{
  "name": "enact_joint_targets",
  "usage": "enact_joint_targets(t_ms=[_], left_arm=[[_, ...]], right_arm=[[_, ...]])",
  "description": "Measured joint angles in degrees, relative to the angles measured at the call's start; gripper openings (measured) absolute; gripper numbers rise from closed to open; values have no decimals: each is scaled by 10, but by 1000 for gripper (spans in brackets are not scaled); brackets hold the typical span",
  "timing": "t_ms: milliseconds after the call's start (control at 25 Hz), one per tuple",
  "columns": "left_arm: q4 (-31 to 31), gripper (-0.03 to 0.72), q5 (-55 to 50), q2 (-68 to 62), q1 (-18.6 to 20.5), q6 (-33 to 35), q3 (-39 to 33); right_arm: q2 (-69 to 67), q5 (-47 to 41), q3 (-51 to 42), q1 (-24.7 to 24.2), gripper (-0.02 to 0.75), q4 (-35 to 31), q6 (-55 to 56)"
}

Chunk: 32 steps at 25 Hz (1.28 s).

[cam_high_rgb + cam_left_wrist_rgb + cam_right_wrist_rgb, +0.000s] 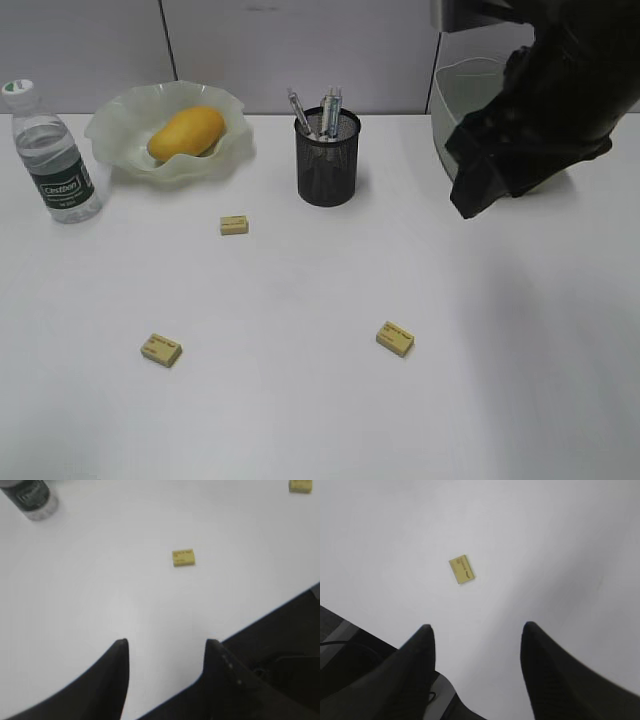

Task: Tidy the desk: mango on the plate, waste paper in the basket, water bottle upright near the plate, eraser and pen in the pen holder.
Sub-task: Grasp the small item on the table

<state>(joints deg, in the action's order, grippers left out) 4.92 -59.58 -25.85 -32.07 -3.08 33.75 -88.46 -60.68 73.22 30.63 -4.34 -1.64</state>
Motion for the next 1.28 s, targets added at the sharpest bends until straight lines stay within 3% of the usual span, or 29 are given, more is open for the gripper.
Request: enact_joint_targets(t_ms=[200, 600, 1000, 1280], left_arm=[[63, 390, 3, -48, 0, -20, 48], [71, 408, 32, -336, 0, -22, 124], [58, 408, 57, -577, 0, -15, 284], [-31, 408, 58, -705, 44, 49, 406]], right_arm=[[32, -8, -3, 0, 438, -5, 4], [143, -29, -54, 0, 438, -5, 16], [320, -25, -259, 0, 438, -5, 16], [488, -21, -341, 0, 438, 13, 20]])
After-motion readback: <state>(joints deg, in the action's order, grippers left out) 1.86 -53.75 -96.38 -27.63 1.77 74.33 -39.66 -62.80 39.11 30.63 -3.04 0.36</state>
